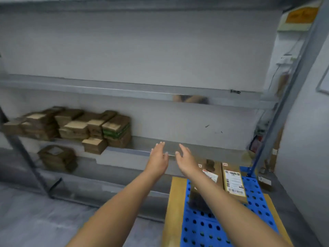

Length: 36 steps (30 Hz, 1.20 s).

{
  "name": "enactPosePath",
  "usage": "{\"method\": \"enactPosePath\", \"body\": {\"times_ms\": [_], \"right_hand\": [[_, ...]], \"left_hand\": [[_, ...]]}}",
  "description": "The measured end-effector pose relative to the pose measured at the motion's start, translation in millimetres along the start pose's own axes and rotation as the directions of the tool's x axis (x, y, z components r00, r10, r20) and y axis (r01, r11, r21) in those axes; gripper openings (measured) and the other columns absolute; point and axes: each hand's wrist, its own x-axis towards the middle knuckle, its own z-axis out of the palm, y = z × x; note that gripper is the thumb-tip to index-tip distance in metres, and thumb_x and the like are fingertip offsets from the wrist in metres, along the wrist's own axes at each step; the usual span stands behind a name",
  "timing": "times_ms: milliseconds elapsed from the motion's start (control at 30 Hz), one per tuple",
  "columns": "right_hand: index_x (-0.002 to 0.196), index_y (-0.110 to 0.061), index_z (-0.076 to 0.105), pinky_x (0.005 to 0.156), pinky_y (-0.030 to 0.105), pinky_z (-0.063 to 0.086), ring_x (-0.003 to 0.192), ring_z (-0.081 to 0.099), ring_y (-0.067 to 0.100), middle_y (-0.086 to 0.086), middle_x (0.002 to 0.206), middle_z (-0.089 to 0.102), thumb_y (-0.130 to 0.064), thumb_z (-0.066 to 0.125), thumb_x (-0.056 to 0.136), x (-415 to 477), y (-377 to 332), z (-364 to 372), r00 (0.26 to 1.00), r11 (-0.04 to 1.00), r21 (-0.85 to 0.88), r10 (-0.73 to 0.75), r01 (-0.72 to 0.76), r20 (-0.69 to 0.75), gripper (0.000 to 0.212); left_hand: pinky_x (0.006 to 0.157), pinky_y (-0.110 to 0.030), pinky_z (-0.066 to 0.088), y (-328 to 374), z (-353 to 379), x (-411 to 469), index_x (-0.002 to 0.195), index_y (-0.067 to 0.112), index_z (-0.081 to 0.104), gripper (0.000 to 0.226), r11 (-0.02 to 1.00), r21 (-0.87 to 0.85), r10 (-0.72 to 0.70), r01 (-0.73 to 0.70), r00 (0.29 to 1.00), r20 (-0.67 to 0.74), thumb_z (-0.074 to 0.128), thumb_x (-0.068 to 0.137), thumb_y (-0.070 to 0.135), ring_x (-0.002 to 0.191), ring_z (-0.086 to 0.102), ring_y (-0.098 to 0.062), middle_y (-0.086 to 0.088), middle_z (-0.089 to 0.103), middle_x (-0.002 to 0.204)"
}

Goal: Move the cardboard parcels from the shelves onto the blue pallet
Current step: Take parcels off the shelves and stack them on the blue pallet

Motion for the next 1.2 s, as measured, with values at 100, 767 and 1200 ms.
{"method": "enactPosePath", "body": {"times_ms": [100, 767, 1200], "right_hand": [[0.15, -0.008, 0.031, 0.118, 0.036, 0.023, 0.145, 0.029, 0.025, 0.01, 0.159, 0.027, -0.024, 0.04, 0.103, -6, -82, 53, 0.992, 0.993, -0.007, -0.12, 0.12, 0.035, 0.051], [0.153, -0.013, 0.024, 0.122, 0.044, 0.011, 0.15, 0.008, 0.017, 0.003, 0.162, 0.019, -0.028, 0.038, 0.1, -21, -364, 336, 0.878, 0.895, -0.054, -0.419, 0.442, 0.232, 0.057], [0.155, -0.013, 0.018, 0.122, 0.044, 0.012, 0.151, 0.008, 0.018, 0.004, 0.163, 0.014, -0.02, 0.041, 0.098, 138, -426, 482, 0.874, 0.933, 0.007, -0.339, 0.359, 0.348, 0.061]], "left_hand": [[0.122, -0.033, 0.004, -42, -88, -17, 0.153, 0.005, 0.028, 0.052, 0.995, 0.098, 0.014, -0.003, 0.994, -0.106, 0.042, 0.104, 0.016, 0.152, 0.014, -0.023, -0.011, 0.026, 0.161], [0.123, -0.033, 0.001, -271, -399, -86, 0.156, 0.015, 0.023, 0.058, 0.893, 0.419, 0.017, 0.165, 0.917, -0.398, 0.043, 0.104, 0.03, 0.153, 0.006, -0.016, -0.003, 0.016, 0.165], [0.118, -0.028, -0.005, -412, -495, 57, 0.157, 0.015, 0.018, 0.059, 0.813, 0.536, -0.04, 0.229, 0.939, -0.34, 0.041, 0.104, 0.028, 0.153, 0.004, -0.014, -0.001, 0.013, 0.165]]}}
